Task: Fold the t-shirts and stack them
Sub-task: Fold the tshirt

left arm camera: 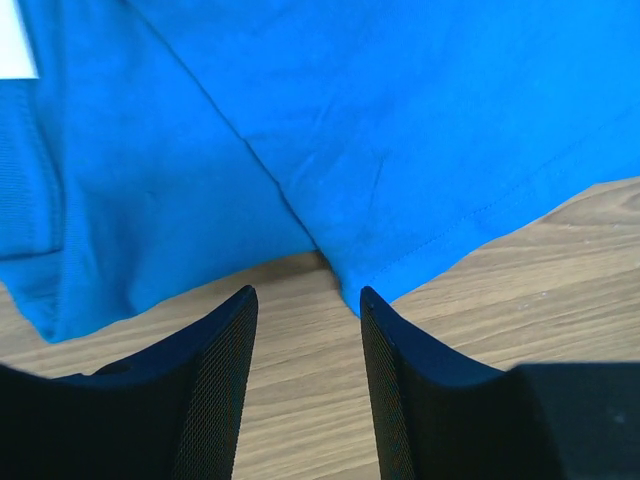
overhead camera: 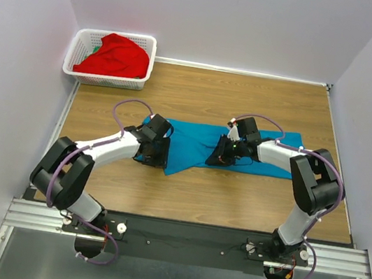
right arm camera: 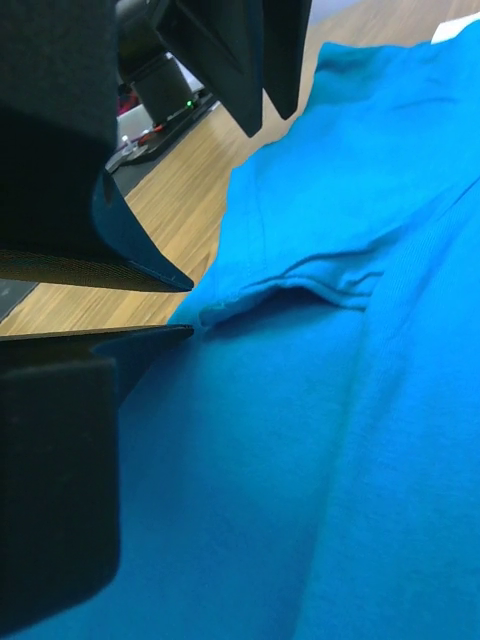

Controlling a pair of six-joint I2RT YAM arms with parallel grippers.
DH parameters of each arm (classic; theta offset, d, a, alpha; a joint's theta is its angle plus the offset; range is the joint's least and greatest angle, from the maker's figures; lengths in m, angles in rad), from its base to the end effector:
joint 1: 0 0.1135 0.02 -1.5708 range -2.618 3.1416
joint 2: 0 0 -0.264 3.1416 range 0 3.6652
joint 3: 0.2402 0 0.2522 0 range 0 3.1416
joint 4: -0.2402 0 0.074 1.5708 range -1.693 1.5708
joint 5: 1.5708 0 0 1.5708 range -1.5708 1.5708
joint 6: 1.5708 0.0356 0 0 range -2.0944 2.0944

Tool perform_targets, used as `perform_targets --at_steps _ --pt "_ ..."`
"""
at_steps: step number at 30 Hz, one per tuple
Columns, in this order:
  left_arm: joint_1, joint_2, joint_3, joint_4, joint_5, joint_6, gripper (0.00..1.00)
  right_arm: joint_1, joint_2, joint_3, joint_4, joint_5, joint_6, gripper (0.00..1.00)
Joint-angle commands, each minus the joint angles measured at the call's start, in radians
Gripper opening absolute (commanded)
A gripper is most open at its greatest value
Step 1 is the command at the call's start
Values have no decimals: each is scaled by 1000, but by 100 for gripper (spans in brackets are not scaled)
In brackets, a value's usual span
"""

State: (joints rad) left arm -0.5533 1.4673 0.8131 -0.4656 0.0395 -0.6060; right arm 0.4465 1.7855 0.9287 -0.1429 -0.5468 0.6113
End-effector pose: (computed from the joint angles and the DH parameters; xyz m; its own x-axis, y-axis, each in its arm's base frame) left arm 0.2301 -0.1438 0.1760 -0.9368 -0.0903 -0.3380 0.0075 0.9607 -0.2775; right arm 0.2973 0.1628 0.1378 -0.9786 0.0750 -0.1916 -0.0741 0.7400 0.6685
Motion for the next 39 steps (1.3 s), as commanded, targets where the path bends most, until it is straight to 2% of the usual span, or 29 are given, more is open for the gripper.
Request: perform_targets --at_steps 1,14,22,26,34,39 --pt "-28 34 35 -8 37 22 54 11 18 -19 12 28 -22 26" --pt "-59 103 46 -8 46 18 53 12 -3 -16 19 68 -36 29" --pt "-83 128 55 -10 48 14 44 15 3 1 26 67 -51 30" --pt "-88 133 55 -11 51 15 35 24 23 9 28 56 -53 30" --pt "-88 126 51 -10 53 15 9 34 31 27 31 59 -62 31" --pt "-88 114 51 -13 51 17 1 35 46 32 32 68 -68 30"
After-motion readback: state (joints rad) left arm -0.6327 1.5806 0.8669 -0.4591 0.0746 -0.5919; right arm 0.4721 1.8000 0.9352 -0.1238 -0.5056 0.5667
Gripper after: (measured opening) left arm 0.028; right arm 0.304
